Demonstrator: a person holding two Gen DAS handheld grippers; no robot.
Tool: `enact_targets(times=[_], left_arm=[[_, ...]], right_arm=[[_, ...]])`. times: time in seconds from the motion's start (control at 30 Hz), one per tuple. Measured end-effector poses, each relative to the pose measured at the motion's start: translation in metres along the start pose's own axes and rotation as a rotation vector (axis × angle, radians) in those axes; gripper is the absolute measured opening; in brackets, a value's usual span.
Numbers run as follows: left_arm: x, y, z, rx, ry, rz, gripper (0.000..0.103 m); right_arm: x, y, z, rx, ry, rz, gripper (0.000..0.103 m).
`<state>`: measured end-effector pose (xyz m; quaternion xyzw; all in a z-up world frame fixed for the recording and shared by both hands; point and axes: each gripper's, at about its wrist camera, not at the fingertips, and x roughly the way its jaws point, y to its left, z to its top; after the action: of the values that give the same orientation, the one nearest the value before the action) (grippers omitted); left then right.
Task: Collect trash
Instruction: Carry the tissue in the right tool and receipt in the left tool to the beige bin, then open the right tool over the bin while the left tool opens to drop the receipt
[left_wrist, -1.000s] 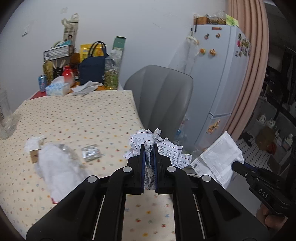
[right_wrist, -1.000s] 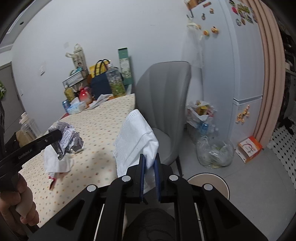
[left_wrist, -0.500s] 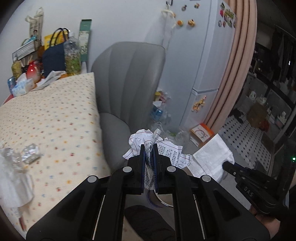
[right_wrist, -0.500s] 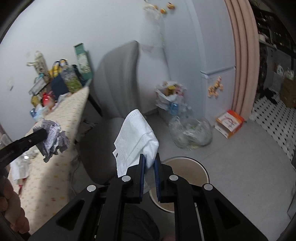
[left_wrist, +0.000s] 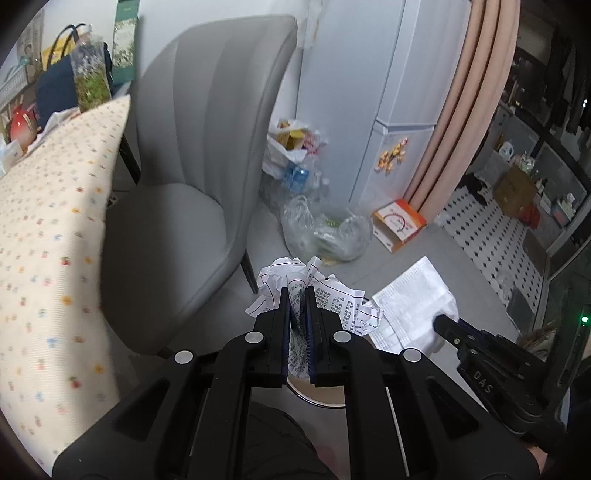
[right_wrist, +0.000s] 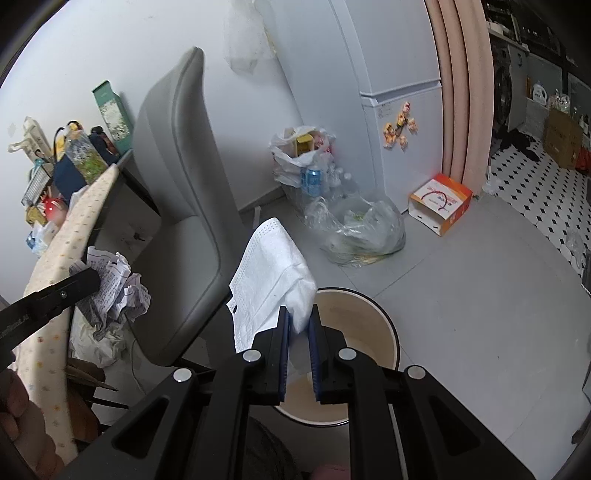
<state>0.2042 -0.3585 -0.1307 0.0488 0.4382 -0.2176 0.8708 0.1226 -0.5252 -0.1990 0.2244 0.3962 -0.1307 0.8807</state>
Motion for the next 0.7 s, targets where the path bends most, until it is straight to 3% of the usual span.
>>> enact_targets(times=[0.1, 0.17, 0.2, 0.23, 0.43, 0.7], left_arm=[[0.012, -0.002, 0.000, -0.003, 0.025, 0.005, 0.008], [0.018, -0.001, -0.001, -0.004, 0.039, 0.010, 0.008], [0.021, -0.001, -0.002, -0.006, 0.046, 0.013, 0.008], [0.024, -0.001, -0.003, -0.008, 0.053, 0.015, 0.008], [0.035, -0.003, -0.009, 0.004, 0.087, 0.005, 0.008], [0.056, -0.035, -0.017, 0.059, 0.134, -0.043, 0.008]], right_arm=[[0.019, -0.008, -0.001, 0.006, 0.024, -0.014, 0.019], [0.030, -0.013, -0.003, 0.019, 0.039, -0.025, 0.035], [0.034, -0.017, -0.006, 0.027, 0.045, -0.029, 0.048], [0.038, -0.019, -0.007, 0.033, 0.047, -0.032, 0.052], [0.038, -0.031, -0.015, 0.060, 0.060, -0.034, 0.058], [-0.011, -0.054, -0.015, 0.111, -0.011, -0.051, 0.073]])
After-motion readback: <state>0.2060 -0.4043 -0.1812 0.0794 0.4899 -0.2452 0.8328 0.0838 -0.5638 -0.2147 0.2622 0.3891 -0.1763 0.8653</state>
